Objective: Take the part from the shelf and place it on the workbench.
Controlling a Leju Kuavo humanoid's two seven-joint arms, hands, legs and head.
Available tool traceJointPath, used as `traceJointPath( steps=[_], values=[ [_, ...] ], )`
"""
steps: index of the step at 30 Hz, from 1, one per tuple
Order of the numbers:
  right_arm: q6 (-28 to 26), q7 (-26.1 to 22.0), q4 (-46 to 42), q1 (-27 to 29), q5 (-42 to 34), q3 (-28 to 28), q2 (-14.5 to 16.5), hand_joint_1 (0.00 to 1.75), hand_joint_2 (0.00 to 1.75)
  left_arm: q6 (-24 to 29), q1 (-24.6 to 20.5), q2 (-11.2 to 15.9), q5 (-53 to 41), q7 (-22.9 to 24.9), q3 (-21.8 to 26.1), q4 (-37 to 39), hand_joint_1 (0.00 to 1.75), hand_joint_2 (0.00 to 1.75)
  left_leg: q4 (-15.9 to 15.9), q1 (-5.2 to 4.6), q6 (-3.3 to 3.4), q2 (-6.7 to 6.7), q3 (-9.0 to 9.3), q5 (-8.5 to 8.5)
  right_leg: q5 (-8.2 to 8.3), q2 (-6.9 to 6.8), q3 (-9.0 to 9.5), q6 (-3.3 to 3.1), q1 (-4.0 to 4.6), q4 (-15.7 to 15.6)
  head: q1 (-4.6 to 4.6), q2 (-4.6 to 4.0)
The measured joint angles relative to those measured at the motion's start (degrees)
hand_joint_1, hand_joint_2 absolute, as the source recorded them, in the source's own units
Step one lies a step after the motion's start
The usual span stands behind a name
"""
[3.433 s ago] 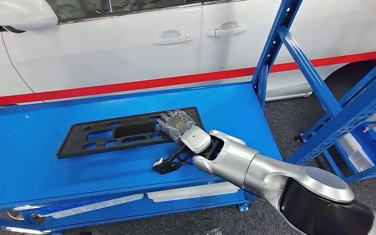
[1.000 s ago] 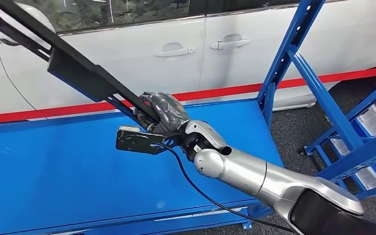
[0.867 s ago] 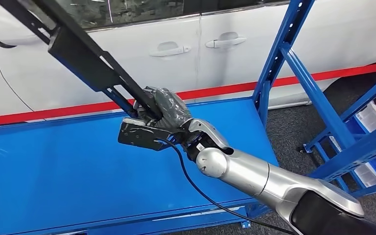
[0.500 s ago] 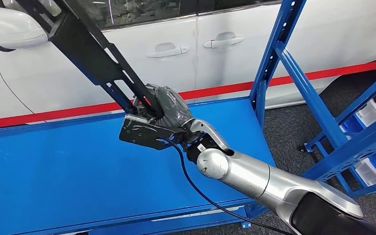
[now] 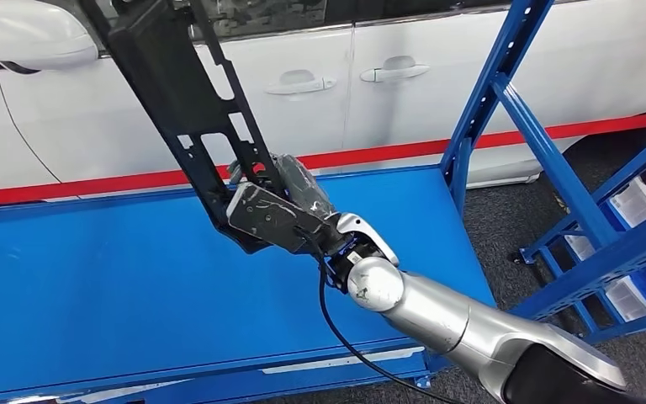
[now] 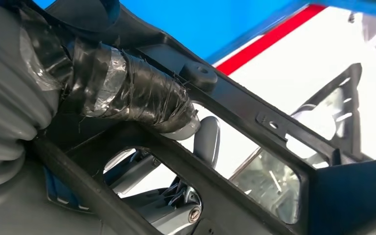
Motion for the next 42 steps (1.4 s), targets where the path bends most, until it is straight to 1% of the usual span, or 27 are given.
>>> traceJointPath(
  steps=[2,3,5,7,9,11,12,13,14,15,16,18,19,21,23,25,27,28,29,30,32,34,35,37,38,39,42],
  values=[
    [-0.19,-0.47,-0.54,0.04,-1.07,-0.28,-0.13,1.75,1.75,0.40,0.00,-0.11,-0.01,0.31,0.00,0.00,0.00,1.75,0.52,0.05,-0.46,-0.07,-0.67,0.27,2.07,0.03,4.35,-0.16,0.07,-7.57,-0.03,0.00],
    [-0.42,-0.63,-0.83,0.03,-1.62,-0.45,-0.20,1.75,1.75,0.64,-0.03,-0.14,-0.01,0.46,0.00,0.00,0.00,1.75,0.66,0.04,-0.80,-0.10,-0.92,0.47,2.55,0.12,5.44,-0.31,0.22,-9.71,-0.04,0.00],
    [-1.12,-0.93,-1.32,0.06,-2.72,-0.76,-0.43,1.75,1.75,1.17,-0.04,-0.15,0.35,0.76,0.00,0.00,0.00,1.75,0.60,0.00,-1.63,-0.15,-1.21,1.14,3.12,0.30,5.35,-0.80,0.56,-10.34,-0.08,0.00],
    [-1.91,-1.09,-1.70,0.08,-3.26,-1.04,-0.80,1.75,1.75,1.37,0.12,-0.12,1.70,1.06,0.04,0.03,0.00,1.75,0.64,0.12,-2.39,-0.20,-1.68,1.29,3.93,0.21,4.73,-1.69,0.41,-10.71,-0.10,0.00],
    [-2.70,-1.04,-2.12,0.07,-3.17,-1.24,-1.22,1.75,1.75,1.29,0.24,-0.07,3.36,1.48,0.13,0.07,0.00,1.75,3.52,0.27,-2.89,-0.17,-2.98,-1.89,5.07,0.02,3.79,-2.65,0.24,-11.04,-0.21,0.00],
    [-3.47,-0.78,-2.57,0.10,-2.53,-1.35,-1.60,1.75,1.75,1.22,0.20,0.16,4.57,2.05,0.27,0.08,0.00,1.75,10.31,0.32,-3.15,-0.12,-4.83,-7.33,6.07,-0.05,2.51,-3.12,0.37,-11.05,-0.30,0.00],
    [-3.82,-0.63,-2.81,0.14,-2.08,-1.40,-1.82,1.75,1.75,1.22,0.18,0.37,5.09,2.37,0.38,0.10,0.00,1.75,13.67,0.32,-3.22,-0.12,-5.41,-9.15,6.57,-0.06,1.80,-3.21,0.49,-11.00,-0.31,0.00],
    [-4.14,-0.50,-3.05,0.20,-1.68,-1.45,-2.09,1.75,1.75,1.26,0.16,0.61,5.69,2.65,0.56,0.11,0.00,1.75,15.80,0.30,-3.20,-0.12,-5.36,-9.84,7.06,-0.06,1.09,-3.26,0.62,-10.93,-0.30,0.00],
    [-4.42,-0.40,-3.30,0.28,-1.39,-1.51,-2.41,1.75,1.75,1.33,0.15,0.83,6.45,2.89,0.84,0.13,0.00,1.75,16.10,0.26,-3.08,-0.12,-4.39,-9.37,7.54,-0.06,0.38,-3.27,0.73,-10.84,-0.31,0.00],
    [-4.58,-0.32,-3.57,0.34,-1.22,-1.60,-2.73,1.75,1.75,1.48,0.14,1.02,7.50,3.13,1.22,0.15,0.00,1.75,14.30,0.18,-2.84,-0.12,-2.41,-8.03,7.99,-0.04,-0.28,-3.24,0.84,-10.73,-0.30,0.00],
    [-4.68,-0.25,-3.86,0.38,-1.17,-1.72,-3.02,1.75,1.75,1.66,0.09,1.19,8.89,3.48,1.70,0.15,0.00,1.75,10.83,0.00,-2.44,-0.14,0.42,-6.65,8.42,-0.03,-0.81,-3.18,0.91,-10.64,-0.31,0.00],
    [-4.67,-0.11,-4.42,0.36,-1.27,-2.08,-3.42,1.75,1.75,1.95,-0.09,1.50,12.32,4.79,2.95,0.15,0.00,1.75,2.87,-0.46,-1.57,-0.16,6.01,-5.98,9.20,-0.08,-1.48,-2.85,1.02,-10.58,-0.25,0.00],
    [-4.62,-0.05,-4.62,0.30,-1.34,-2.23,-3.55,1.75,1.75,1.99,-0.15,1.60,13.74,5.51,3.68,0.15,0.00,1.75,0.35,-0.74,-1.23,-0.20,7.53,-6.17,9.63,-0.15,-1.59,-2.56,0.95,-10.67,-0.24,0.00],
    [-4.58,0.03,-4.84,0.18,-1.42,-2.38,-3.74,1.75,1.75,2.01,-0.18,1.67,15.13,6.51,5.03,0.16,0.00,1.75,-1.43,-1.09,-0.83,-0.25,7.90,-5.87,10.71,-0.29,-1.67,-1.82,0.75,-11.17,-0.31,0.00],
    [-4.61,0.10,-4.98,0.11,-1.43,-2.41,-3.99,1.75,1.75,2.00,-0.28,1.68,14.96,6.95,5.79,0.17,0.00,1.75,-2.36,-0.84,-0.17,0.04,7.38,-4.37,10.09,-0.25,-2.12,-1.13,0.73,-10.90,-0.28,0.00],
    [-4.63,0.15,-5.14,0.03,-1.42,-2.47,-4.29,1.75,1.75,1.99,-0.36,1.68,14.80,7.13,6.16,0.17,0.00,1.75,-2.91,-0.47,0.49,0.38,6.44,-2.74,5.61,-0.14,-3.54,-0.61,0.67,-6.86,0.04,0.00],
    [-4.64,0.16,-5.25,0.01,-1.42,-2.51,-4.54,1.75,1.75,1.98,-0.35,1.68,14.78,7.18,6.37,0.17,0.00,1.75,-2.49,-0.47,0.71,0.45,4.65,-1.64,0.63,-0.12,-5.37,-0.14,0.41,0.46,0.21,0.00],
    [-4.64,0.17,-5.26,0.04,-1.42,-2.52,-4.66,1.75,1.75,1.98,-0.35,1.68,14.77,7.21,6.44,0.17,0.00,1.75,-2.11,-0.45,0.65,0.48,3.68,-1.19,-0.31,-0.14,-5.71,0.10,0.24,3.34,0.20,0.00],
    [-4.67,0.17,-5.27,0.06,-1.42,-2.52,-4.78,1.75,1.75,1.99,-0.36,1.68,14.71,7.34,6.55,0.17,0.00,1.75,-1.65,-0.40,0.53,0.49,2.65,-0.78,-0.03,-0.15,-5.24,0.34,0.03,4.64,0.21,0.00],
    [-4.70,0.19,-5.29,0.07,-1.42,-2.53,-4.88,1.75,1.75,2.02,-0.36,1.68,14.58,7.66,6.71,0.17,0.00,1.75,-1.10,-0.30,0.34,0.49,1.61,-0.40,1.19,-0.17,-3.69,0.56,-0.20,3.77,0.21,0.00],
    [-4.79,0.26,-5.48,0.02,-1.42,-2.57,-5.05,1.75,1.75,2.31,-0.39,1.78,13.97,9.26,7.04,0.17,0.00,1.75,0.21,-0.13,-0.23,0.46,-0.42,0.19,2.91,-0.17,1.58,0.97,-0.59,-2.51,0.24,0.00],
    [-4.86,0.39,-5.84,-0.03,-1.40,-2.69,-5.21,1.75,1.75,2.92,-0.43,1.99,13.07,11.70,7.17,0.20,0.00,1.75,1.19,-0.12,-0.98,0.39,-1.75,0.78,2.38,0.03,5.30,0.63,-0.41,-8.20,0.19,0.00],
    [-4.90,0.47,-5.99,-0.07,-1.38,-2.79,-5.33,1.75,1.75,3.28,-0.42,2.10,12.61,12.88,7.17,0.22,0.00,1.75,1.27,-0.12,-1.39,0.33,-2.11,1.25,1.95,0.14,5.72,0.20,-0.17,-9.36,0.20,0.00],
    [-4.96,0.64,-6.09,-0.12,-1.30,-3.01,-5.61,1.75,1.75,3.84,-0.28,2.24,11.92,14.66,7.17,0.36,0.00,1.75,1.00,0.05,-2.22,0.25,-2.49,2.30,2.85,0.14,4.93,-0.95,-0.02,-9.77,0.30,0.00],
    [-4.96,0.73,-6.11,-0.15,-1.24,-3.09,-5.73,1.75,1.75,3.99,-0.18,2.30,11.64,15.26,7.16,0.44,0.00,1.75,1.22,0.20,-2.54,0.22,-2.89,1.93,3.53,0.06,4.41,-1.49,-0.03,-9.90,0.28,0.00],
    [-4.96,0.81,-6.12,-0.17,-1.16,-3.13,-5.83,1.75,1.75,4.05,-0.07,2.36,11.43,15.69,7.16,0.51,0.00,1.75,2.25,0.29,-2.78,0.19,-3.47,0.40,4.25,-0.05,3.81,-2.00,-0.13,-10.09,0.21,0.00],
    [-4.89,0.95,-6.14,-0.22,-0.87,-3.15,-6.05,1.75,1.75,3.70,-0.05,2.47,10.89,16.67,7.15,0.55,0.00,1.75,10.89,0.36,-3.14,0.14,-5.55,-8.13,6.42,-0.17,1.48,-2.82,-0.02,-10.26,-0.18,0.00]
  ],
)
